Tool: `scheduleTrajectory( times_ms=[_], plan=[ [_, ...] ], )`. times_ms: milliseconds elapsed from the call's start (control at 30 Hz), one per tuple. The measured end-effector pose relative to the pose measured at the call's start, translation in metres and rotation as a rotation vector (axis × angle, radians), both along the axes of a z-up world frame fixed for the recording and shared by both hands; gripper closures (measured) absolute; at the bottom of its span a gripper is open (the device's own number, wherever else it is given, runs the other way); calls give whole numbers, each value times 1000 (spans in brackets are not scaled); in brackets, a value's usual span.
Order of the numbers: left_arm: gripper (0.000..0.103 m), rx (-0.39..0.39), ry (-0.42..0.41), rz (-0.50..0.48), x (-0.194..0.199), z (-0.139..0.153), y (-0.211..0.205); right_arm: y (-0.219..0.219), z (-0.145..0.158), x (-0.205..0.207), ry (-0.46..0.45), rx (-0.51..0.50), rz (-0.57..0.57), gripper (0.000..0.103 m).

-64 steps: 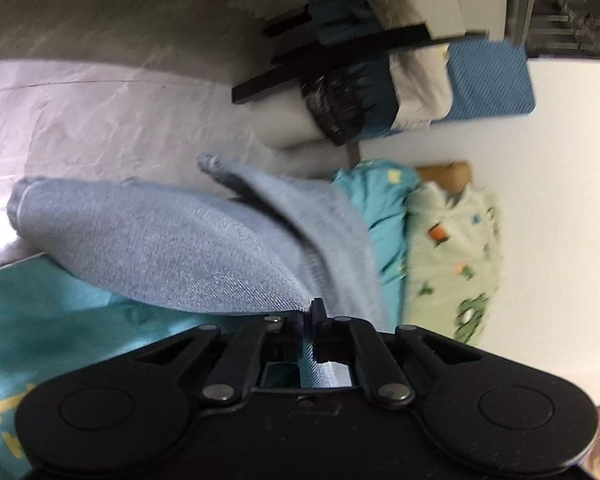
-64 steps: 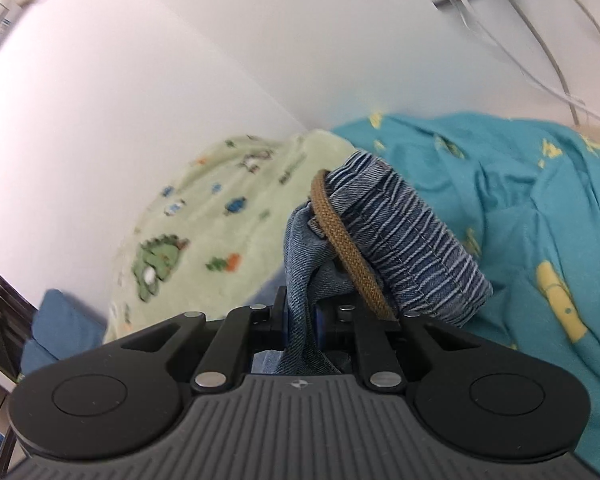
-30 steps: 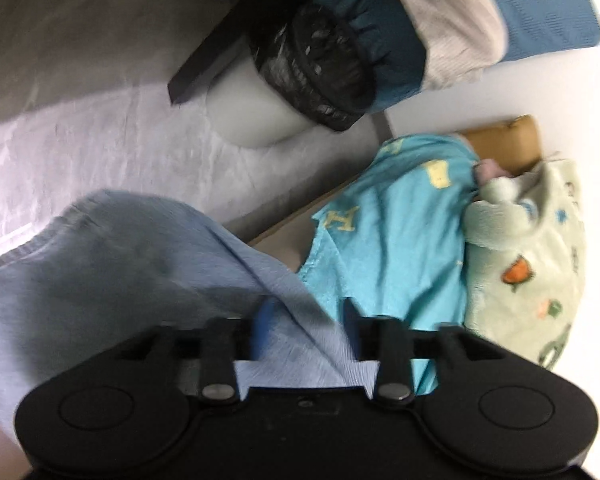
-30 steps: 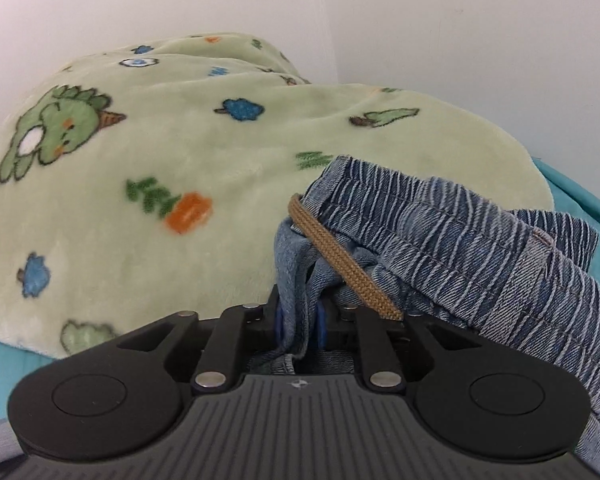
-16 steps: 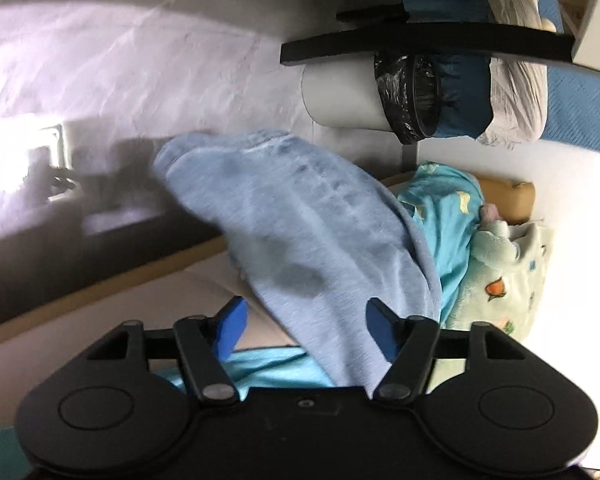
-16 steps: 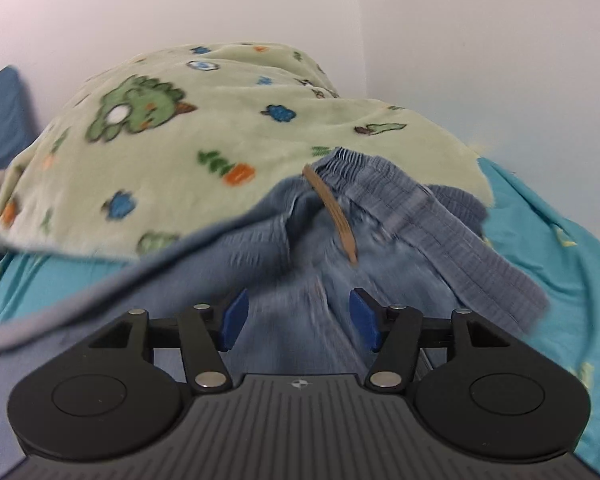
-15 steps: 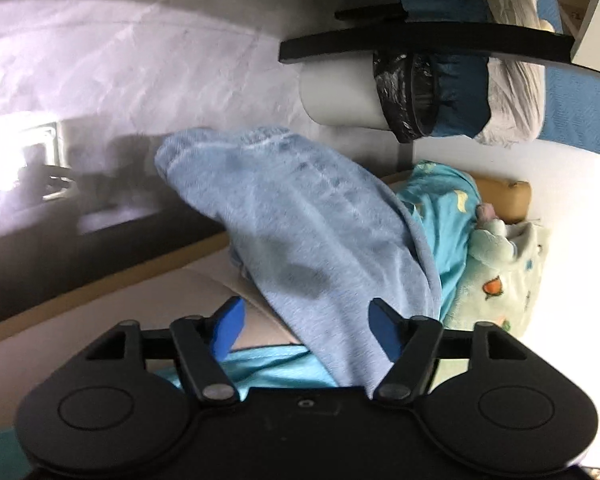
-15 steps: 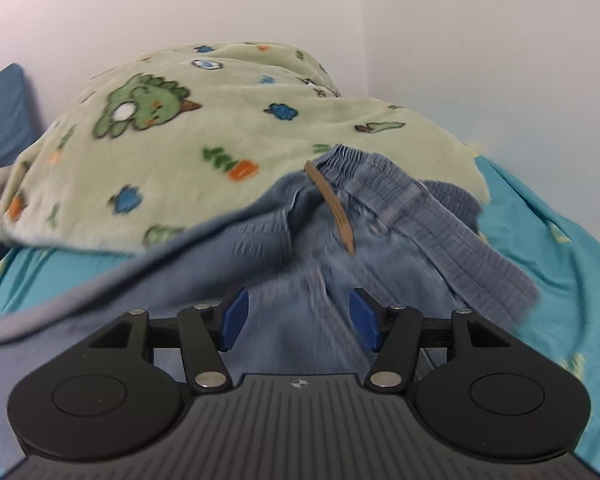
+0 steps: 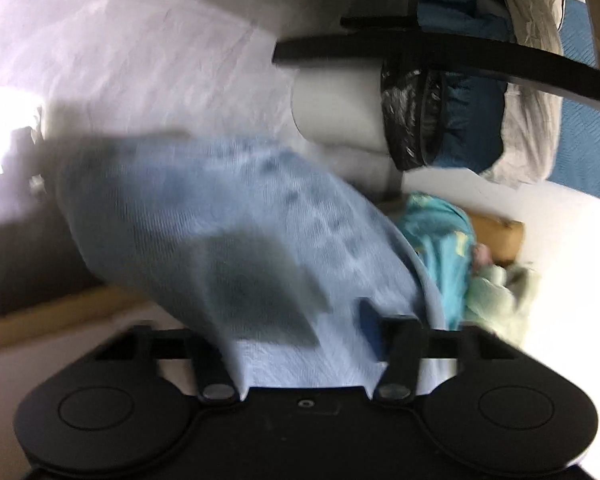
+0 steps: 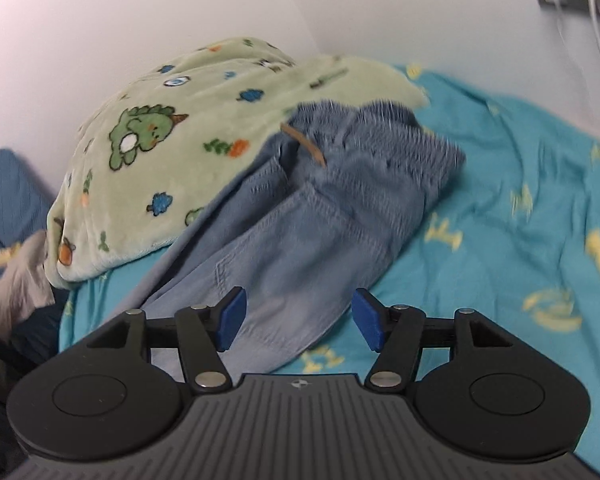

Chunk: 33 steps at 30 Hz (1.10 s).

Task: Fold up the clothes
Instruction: 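Grasp the leg cuff with the left tool, lay it over the jeans, release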

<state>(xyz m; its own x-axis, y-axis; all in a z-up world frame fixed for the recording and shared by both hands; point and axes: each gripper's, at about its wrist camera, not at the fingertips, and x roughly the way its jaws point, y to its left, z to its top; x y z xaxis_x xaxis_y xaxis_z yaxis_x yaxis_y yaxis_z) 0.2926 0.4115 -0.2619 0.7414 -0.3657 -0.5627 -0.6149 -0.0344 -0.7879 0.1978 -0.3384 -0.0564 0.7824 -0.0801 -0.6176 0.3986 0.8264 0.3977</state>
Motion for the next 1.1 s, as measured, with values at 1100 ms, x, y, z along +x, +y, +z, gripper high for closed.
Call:
scheduleTrajectory(
  times_ms=[1100],
  plan=[
    [96,1539,-433,-502,45,348,-408,-40,-34,-17,-49,147,-2,43]
  ],
)
